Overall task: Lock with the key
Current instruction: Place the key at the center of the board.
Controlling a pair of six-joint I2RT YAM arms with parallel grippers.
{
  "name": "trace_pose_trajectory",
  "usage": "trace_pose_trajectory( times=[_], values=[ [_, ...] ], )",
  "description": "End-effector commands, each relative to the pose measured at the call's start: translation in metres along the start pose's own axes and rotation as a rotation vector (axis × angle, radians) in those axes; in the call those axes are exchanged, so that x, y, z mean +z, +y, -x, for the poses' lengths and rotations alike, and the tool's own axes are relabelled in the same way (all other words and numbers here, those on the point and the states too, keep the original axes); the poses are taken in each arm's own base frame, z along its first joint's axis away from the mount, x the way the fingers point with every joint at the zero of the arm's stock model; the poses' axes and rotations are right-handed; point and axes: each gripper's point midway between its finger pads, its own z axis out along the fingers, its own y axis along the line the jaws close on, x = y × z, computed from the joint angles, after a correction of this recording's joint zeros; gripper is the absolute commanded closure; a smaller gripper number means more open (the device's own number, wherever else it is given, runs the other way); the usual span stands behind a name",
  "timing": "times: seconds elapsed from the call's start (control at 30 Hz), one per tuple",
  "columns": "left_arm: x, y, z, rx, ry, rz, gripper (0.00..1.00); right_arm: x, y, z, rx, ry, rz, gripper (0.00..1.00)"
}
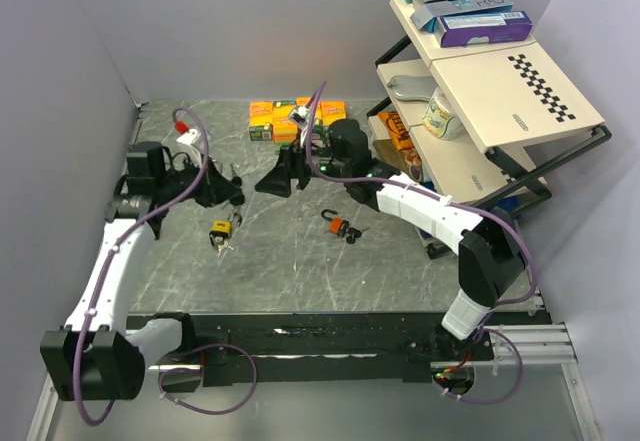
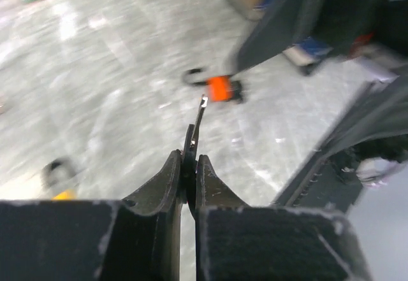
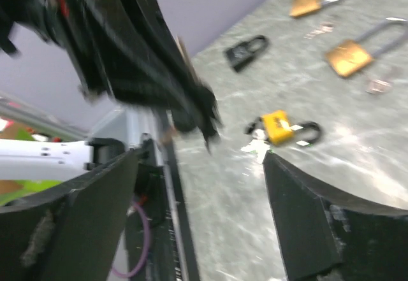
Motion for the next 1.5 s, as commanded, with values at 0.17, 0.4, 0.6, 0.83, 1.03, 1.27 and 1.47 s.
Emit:
trace_pose_trajectory(
  times=[0.17,0.4,0.6,0.83,1.03,1.27,1.47],
  values=[
    [-0.065,0.137,-0.052,-0.019,0.349,0.424,0.99,-0.054,-0.014,0.027,-0.208,-0.017,-0.123,0.01],
    [-0.088,0.200,-0.088,-0.042,0.541,0.578,0.99,-0.073,-0.019,0.008,-0.283,-0.002,-0.135,0.01],
    [-0.085,0.228,-0.120,-0.111,0.629,0.610,0.99,-0.078,-0.021,0.003,-0.298,0.015,-0.141,0.01],
    [-0.079,0.257,-0.142,-0.148,0.684,0.656,0.87,-0.084,-0.025,0.004,-0.286,0.012,-0.144,0.01],
    [-0.073,0.254,-0.131,-0.140,0.656,0.615,0.38,-0.086,-0.025,0.004,-0.294,0.012,-0.145,0.01],
    [-0.063,0.205,-0.060,-0.073,0.490,0.549,0.04,-0.091,-0.029,0.006,-0.325,0.013,-0.180,0.01],
    [-0.042,0.154,-0.020,0.086,0.305,0.525,0.04,-0.111,-0.023,0.035,-0.410,-0.139,-0.271,0.01]
  ],
)
